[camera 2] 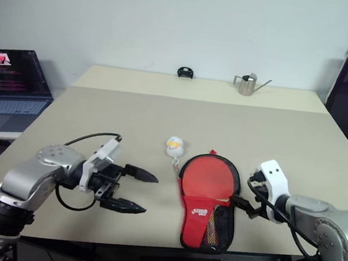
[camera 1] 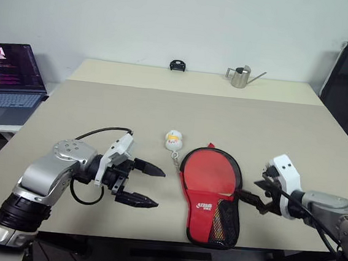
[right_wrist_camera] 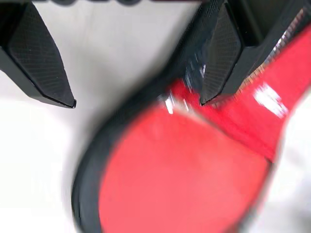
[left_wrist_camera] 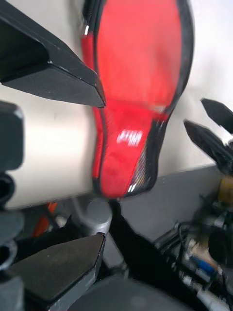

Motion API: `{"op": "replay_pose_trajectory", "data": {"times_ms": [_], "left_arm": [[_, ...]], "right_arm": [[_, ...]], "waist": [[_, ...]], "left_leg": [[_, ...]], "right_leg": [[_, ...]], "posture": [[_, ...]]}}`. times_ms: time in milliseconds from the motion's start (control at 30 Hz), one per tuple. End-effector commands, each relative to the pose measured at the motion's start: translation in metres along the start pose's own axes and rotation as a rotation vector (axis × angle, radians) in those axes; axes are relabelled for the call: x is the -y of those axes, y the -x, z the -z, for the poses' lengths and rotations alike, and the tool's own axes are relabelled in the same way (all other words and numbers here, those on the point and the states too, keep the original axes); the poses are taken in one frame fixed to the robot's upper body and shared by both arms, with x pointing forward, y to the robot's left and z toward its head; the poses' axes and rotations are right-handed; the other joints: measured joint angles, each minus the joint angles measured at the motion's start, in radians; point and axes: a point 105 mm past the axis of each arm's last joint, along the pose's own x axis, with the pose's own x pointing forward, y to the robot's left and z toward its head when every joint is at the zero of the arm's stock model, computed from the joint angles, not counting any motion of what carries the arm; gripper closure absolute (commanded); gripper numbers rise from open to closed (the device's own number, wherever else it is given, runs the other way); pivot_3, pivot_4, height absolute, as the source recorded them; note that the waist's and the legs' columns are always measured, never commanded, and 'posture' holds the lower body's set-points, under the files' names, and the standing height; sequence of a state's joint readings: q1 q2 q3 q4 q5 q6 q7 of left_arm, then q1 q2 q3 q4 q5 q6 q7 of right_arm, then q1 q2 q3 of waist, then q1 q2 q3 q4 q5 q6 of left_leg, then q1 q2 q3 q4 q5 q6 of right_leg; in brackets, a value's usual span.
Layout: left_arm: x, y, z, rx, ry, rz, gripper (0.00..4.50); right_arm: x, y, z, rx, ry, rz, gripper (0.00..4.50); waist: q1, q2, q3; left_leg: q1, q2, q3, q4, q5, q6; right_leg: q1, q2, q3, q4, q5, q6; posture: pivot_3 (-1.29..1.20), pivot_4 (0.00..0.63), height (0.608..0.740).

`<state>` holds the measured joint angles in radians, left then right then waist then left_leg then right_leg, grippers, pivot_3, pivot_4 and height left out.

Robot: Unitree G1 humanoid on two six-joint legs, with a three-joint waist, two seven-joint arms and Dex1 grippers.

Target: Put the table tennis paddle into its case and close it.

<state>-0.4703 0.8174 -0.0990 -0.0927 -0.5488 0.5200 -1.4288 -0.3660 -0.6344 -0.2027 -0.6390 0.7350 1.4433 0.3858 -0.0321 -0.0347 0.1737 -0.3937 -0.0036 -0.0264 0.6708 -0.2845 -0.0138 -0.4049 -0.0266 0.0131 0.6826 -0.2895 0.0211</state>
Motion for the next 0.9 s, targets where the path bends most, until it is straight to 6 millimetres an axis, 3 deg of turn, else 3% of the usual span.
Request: {"op": "replay_pose_trajectory", "data": {"times_ms": [33,100,300,600,900], "left_arm": [[-0.016,0.009,-0.013,0.025,-0.059,-0.122,0.0],[-0.02,0.011,-0.016,0.035,-0.07,-0.158,0.0],[-0.031,0.02,-0.02,0.05,-0.082,-0.293,0.0],[-0.043,0.032,-0.018,0.055,-0.063,-0.483,0.0],[-0.064,0.041,-0.017,0.054,0.025,-0.611,0.0]], "right_arm": [[-0.019,-0.001,-0.037,0.156,0.163,-0.087,0.03],[-0.025,-0.005,-0.044,0.194,0.246,-0.116,0.03],[-0.044,-0.026,-0.046,0.225,0.26,-0.26,0.03],[-0.036,-0.068,-0.051,0.262,0.232,-0.243,0.03],[-0.017,-0.102,-0.015,0.188,0.224,-0.196,0.03]], "waist": [[-0.001,0.0,0.0],[0.0,0.0,0.0],[0.003,0.0,0.0],[0.002,0.0,0.0],[0.005,0.0,0.0]], "left_leg": [[0.0,0.0,0.0,0.0,0.0,0.0],[0.0,0.0,0.0,0.0,0.0,0.0],[-0.002,0.0,-0.001,0.002,0.0,0.001],[-0.002,0.0,-0.001,0.006,0.0,0.001],[-0.002,0.0,0.0,0.007,0.0,0.001]], "right_leg": [[0.0,0.0,0.0,0.0,0.0,0.0],[0.0,0.0,0.0,0.0,0.0,0.0],[-0.001,-0.001,-0.001,-0.001,0.0,0.0],[-0.001,-0.001,0.0,0.004,0.001,0.0],[-0.001,-0.001,0.0,0.005,0.001,0.0]], "posture": [[0.0,0.15,0.74],[0.0,0.15,0.74],[0.0,0.15,0.74],[0.0,0.15,0.74],[0.0,0.15,0.74]]}}
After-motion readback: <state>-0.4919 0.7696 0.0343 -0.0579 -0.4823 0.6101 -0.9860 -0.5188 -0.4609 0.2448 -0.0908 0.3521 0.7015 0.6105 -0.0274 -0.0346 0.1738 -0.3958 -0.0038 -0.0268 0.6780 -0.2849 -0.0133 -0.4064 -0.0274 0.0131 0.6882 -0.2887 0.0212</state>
